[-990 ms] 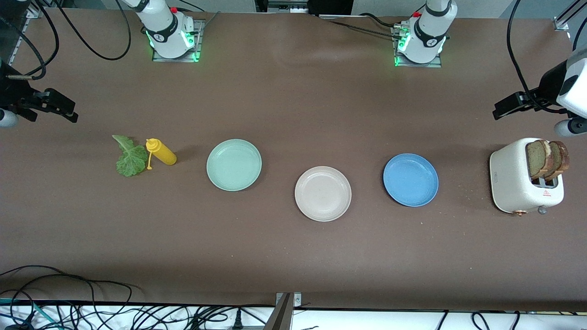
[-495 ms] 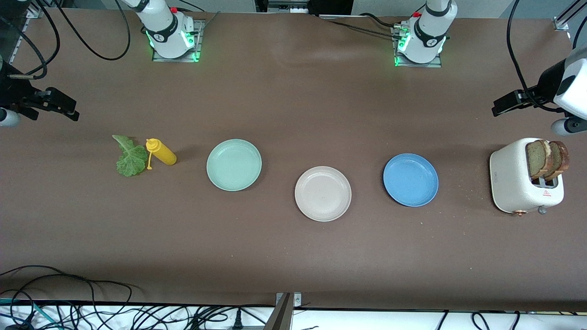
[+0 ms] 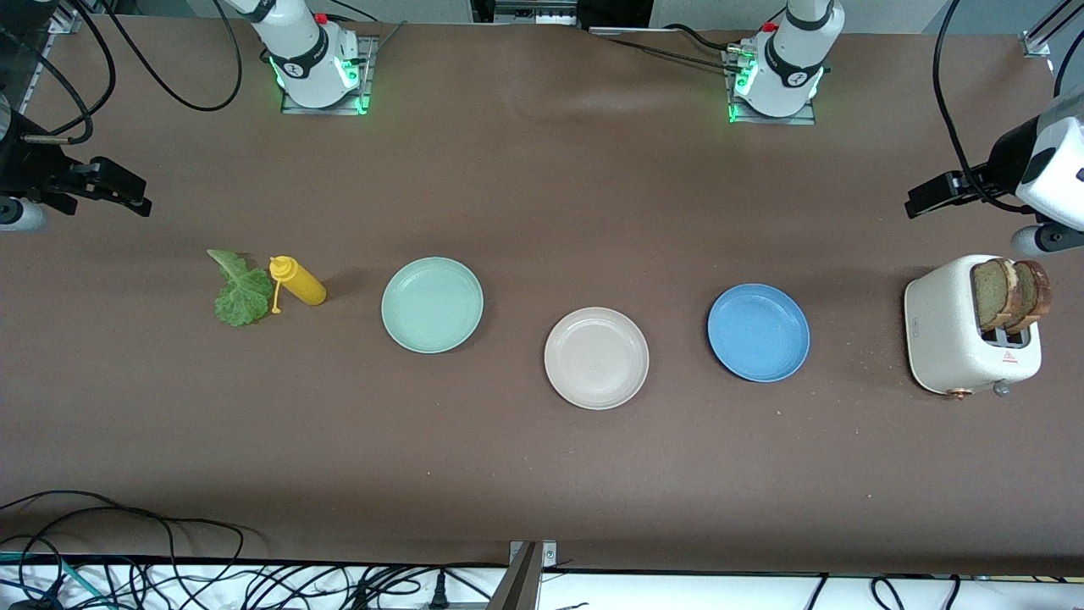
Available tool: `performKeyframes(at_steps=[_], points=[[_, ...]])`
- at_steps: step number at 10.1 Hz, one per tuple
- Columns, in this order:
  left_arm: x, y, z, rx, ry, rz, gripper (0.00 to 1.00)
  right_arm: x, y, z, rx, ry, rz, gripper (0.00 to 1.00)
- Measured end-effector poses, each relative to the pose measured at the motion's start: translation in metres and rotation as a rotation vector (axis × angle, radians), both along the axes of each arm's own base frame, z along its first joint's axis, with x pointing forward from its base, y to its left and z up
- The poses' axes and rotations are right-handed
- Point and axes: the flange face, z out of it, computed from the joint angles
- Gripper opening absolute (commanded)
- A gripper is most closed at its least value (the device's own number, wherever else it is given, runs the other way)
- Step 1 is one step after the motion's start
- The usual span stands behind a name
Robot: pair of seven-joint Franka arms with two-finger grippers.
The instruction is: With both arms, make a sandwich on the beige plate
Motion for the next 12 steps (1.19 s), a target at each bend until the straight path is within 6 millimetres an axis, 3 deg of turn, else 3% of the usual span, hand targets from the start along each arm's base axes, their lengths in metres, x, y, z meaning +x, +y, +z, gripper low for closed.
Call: performKeyframes(at_steps=[12], points=[[-0.0006,0.0094,0.0004,0.003,0.010,0.019,1.00,0.0000,0.0017,0.0028,0.000,-0.005,0.001,1.00]])
